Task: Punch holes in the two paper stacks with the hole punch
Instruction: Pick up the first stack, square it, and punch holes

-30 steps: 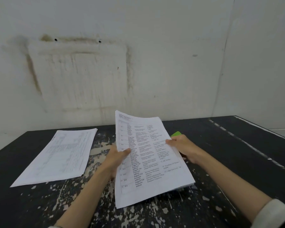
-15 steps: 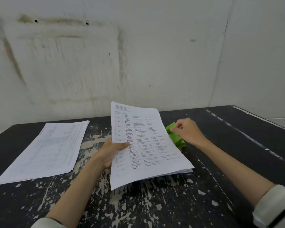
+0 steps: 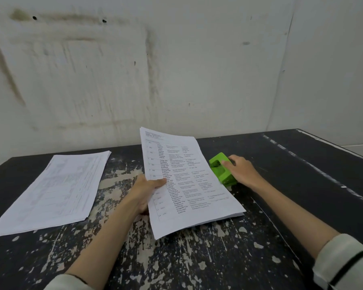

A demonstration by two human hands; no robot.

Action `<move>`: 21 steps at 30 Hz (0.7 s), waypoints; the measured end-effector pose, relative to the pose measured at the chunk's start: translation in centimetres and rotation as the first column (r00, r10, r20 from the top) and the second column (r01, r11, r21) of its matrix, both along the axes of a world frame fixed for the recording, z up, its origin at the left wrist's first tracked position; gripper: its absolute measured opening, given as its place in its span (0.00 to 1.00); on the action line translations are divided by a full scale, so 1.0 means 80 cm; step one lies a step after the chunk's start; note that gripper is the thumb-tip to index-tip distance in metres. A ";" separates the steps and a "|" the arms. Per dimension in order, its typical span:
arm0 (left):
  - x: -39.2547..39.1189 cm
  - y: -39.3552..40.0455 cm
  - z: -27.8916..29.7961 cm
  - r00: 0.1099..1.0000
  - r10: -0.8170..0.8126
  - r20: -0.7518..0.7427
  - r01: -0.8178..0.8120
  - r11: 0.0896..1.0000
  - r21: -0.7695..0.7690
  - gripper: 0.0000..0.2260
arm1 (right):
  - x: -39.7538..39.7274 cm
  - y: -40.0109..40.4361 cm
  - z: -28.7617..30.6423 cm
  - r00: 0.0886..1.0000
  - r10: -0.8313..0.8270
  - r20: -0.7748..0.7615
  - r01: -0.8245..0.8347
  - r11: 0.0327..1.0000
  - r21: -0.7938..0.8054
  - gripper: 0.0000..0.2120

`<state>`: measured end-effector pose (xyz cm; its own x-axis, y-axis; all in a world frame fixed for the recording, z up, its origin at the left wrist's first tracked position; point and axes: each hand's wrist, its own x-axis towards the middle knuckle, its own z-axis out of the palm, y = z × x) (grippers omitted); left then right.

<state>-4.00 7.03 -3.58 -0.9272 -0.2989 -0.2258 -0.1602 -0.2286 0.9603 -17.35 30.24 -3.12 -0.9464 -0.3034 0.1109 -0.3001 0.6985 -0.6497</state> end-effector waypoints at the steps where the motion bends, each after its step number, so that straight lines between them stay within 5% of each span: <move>1: -0.002 0.002 -0.002 1.000 0.003 0.008 -0.003 1.000 -0.004 0.16 | 0.000 -0.001 0.000 1.000 0.003 -0.007 -0.003 1.000 0.015 0.19; 21: -0.020 0.014 -0.005 0.995 -0.066 0.069 0.075 0.986 -0.151 0.16 | -0.008 -0.002 -0.002 0.995 0.099 0.014 -0.100 0.993 0.066 0.19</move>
